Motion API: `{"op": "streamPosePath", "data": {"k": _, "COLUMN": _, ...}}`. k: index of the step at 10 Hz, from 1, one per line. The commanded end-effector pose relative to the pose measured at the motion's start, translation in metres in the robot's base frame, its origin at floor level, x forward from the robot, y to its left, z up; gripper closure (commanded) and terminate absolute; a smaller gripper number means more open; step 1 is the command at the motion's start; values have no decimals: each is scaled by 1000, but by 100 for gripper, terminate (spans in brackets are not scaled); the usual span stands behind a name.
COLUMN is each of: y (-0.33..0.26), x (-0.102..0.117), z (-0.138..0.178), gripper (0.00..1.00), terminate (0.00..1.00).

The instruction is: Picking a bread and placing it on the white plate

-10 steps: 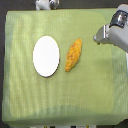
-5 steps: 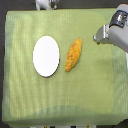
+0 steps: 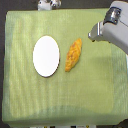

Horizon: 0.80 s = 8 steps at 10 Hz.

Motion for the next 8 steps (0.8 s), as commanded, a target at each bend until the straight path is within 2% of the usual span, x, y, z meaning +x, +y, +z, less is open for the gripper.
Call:
{"op": "streamPosePath", "data": {"k": 1, "y": 52, "x": 15, "z": -16, "gripper": 0, "terminate": 0}}
{"op": "streamPosePath", "data": {"k": 5, "y": 109, "x": 22, "z": -53, "gripper": 0, "terminate": 0}}
{"op": "streamPosePath", "data": {"k": 8, "y": 127, "x": 22, "z": -78, "gripper": 0, "terminate": 0}}
